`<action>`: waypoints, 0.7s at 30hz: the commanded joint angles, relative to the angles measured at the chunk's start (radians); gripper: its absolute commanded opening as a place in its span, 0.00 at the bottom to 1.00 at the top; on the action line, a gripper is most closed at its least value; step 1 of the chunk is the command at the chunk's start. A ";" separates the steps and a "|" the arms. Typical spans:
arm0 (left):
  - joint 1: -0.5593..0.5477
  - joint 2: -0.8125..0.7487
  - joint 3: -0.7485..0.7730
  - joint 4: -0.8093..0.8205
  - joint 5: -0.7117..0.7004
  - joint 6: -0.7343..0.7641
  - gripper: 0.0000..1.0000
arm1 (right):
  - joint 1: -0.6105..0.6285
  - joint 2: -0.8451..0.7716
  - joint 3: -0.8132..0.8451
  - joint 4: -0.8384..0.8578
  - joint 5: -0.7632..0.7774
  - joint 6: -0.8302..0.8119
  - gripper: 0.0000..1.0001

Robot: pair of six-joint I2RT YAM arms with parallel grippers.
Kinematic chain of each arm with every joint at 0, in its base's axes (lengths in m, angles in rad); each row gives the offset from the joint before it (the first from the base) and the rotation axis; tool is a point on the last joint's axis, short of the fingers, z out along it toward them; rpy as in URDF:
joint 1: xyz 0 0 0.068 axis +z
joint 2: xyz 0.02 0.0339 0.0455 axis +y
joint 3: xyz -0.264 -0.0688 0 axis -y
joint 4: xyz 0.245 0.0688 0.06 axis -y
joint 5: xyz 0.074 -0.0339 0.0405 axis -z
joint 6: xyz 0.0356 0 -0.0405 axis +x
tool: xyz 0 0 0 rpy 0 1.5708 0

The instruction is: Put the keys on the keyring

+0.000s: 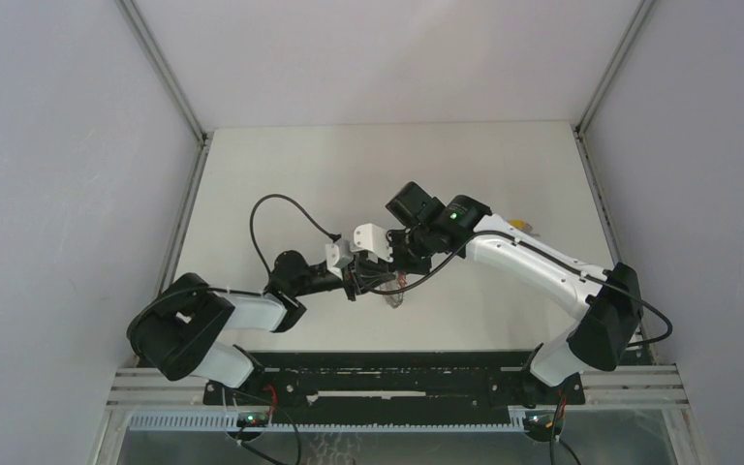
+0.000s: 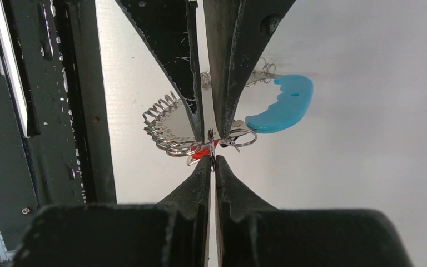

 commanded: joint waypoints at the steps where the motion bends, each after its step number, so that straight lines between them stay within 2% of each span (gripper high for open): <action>1: -0.009 0.012 0.043 0.038 0.021 -0.004 0.19 | 0.027 0.010 0.052 0.027 -0.027 -0.017 0.00; 13: -0.011 0.050 0.044 0.115 0.015 -0.046 0.15 | 0.031 0.019 0.056 0.036 -0.069 -0.025 0.00; 17: -0.013 0.059 0.044 0.115 0.017 -0.045 0.01 | 0.029 0.018 0.054 0.042 -0.067 -0.020 0.00; 21: -0.013 0.060 0.031 0.128 0.000 -0.044 0.00 | 0.019 -0.015 0.031 0.063 -0.081 -0.012 0.00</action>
